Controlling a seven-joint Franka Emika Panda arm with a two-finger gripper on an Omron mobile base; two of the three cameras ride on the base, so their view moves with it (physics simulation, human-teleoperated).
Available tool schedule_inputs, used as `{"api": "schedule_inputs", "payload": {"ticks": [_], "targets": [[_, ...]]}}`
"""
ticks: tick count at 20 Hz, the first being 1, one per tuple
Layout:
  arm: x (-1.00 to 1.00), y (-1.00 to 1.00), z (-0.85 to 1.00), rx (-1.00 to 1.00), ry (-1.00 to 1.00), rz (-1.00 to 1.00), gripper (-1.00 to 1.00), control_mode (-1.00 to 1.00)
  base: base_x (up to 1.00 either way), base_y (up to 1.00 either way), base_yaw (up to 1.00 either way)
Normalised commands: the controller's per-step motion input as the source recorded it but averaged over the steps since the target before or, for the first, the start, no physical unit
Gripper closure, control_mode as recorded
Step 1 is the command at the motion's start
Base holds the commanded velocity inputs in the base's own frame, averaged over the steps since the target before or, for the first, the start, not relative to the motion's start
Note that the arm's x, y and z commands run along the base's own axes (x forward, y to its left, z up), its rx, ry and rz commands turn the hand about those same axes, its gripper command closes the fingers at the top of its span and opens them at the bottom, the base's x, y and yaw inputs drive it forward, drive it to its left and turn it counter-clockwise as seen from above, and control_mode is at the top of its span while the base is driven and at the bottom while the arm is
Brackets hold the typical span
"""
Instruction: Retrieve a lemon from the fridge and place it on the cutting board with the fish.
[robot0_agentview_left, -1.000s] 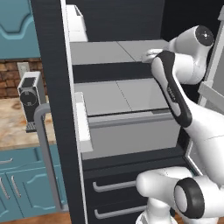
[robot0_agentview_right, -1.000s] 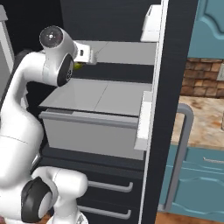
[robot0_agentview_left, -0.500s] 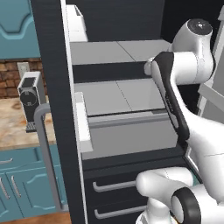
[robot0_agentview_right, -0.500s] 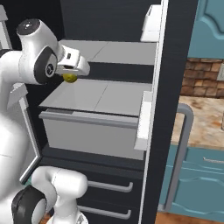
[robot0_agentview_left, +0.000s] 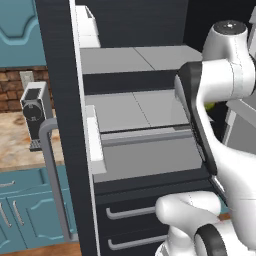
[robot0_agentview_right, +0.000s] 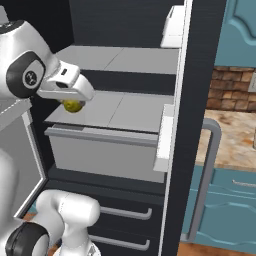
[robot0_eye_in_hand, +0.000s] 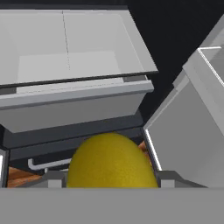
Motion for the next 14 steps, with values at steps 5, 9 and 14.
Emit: {"api": "schedule_inputs", "payload": {"ticks": [5, 9, 14], "targets": [[-0.74, 0.0, -0.52, 0.0, 0.01, 0.03, 1.0, -1.0, 0.0, 0.0, 0.0], [-0.09, 0.0, -0.43, 0.0, 0.1, 0.13, 1.0, -1.0, 0.0, 0.0, 0.0], [0.0, 0.0, -0.48, 0.0, 0.1, 0.11, 1.0, -1.0, 0.0, 0.0, 0.0]]}}
